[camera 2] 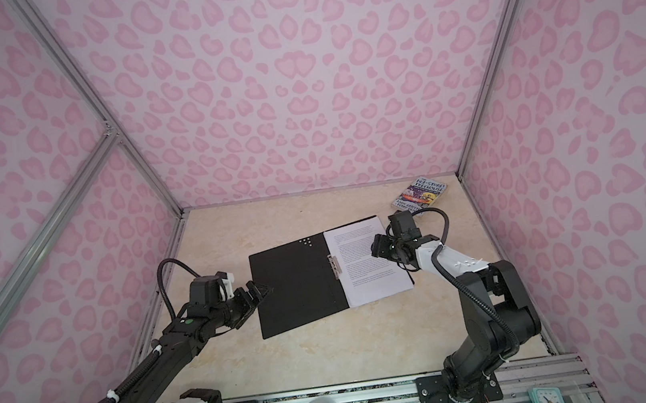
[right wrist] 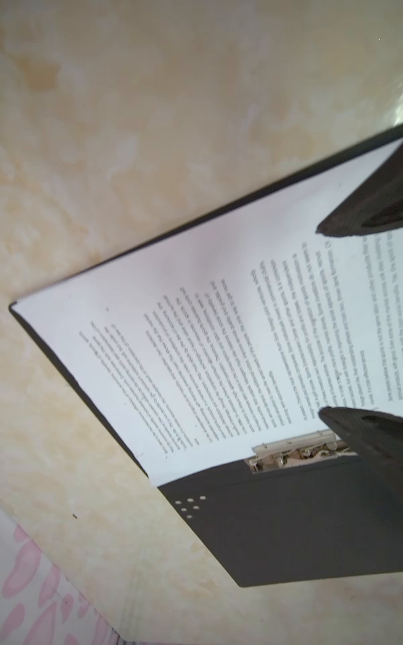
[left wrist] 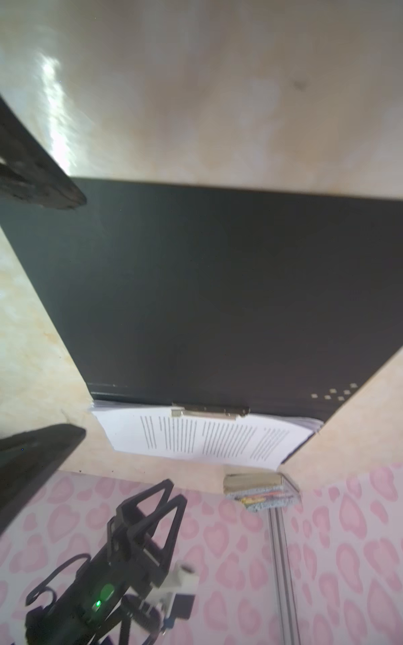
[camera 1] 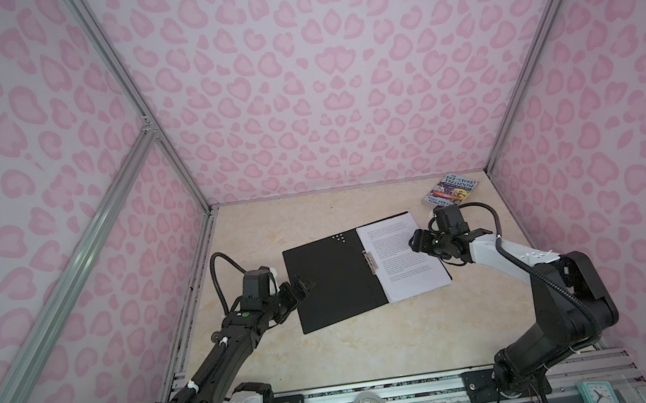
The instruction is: Put the files into the folder
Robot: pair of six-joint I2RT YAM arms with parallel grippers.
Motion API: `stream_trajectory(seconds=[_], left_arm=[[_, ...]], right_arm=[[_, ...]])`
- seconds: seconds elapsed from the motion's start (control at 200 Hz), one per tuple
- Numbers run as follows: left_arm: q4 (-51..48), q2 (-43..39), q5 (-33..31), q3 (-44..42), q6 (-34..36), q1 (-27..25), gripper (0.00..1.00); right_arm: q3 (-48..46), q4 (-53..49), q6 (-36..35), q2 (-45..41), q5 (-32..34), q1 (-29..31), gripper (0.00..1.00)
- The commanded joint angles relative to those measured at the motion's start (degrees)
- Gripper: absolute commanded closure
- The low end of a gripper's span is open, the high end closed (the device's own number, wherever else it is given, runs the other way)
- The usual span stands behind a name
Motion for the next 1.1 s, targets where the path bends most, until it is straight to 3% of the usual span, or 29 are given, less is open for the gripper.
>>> stream_trajectory(seconds=[0.0, 0.205, 0.53, 0.645, 0.825, 1.095], left_arm=[[-5.2, -0.5, -3.0, -0.8, 0.3, 0.0, 0.03], [-2.3, 9.2, 3.0, 0.3, 3.4, 0.0, 0.03], [1.0, 19.0, 6.3, 1.9, 5.5, 0.1, 0.03], [4.7, 19.0, 8.9, 1.7, 4.0, 0.3, 0.03], [13.5, 16.5, 18.7, 2.6, -0.5, 1.9, 0.03], [14.1, 9.3, 24.1, 6.7, -3.2, 2.0, 0.03]], right_arm=[[-3.5, 0.2, -1.4, -0.7, 0.7, -3.4, 0.24], [-5.0, 1.9, -1.3, 2.5, -2.1, -5.8, 0.27], [-5.4, 3.4, -2.2, 7.7, -7.0, -6.3, 0.31], [-6.2, 5.9, -1.3, 9.3, -11.8, -5.9, 0.35], [-8.2, 7.7, -0.8, 8.7, -14.4, -5.1, 0.39], [-9.0, 8.5, -0.9, 8.0, -16.0, -5.0, 0.42]])
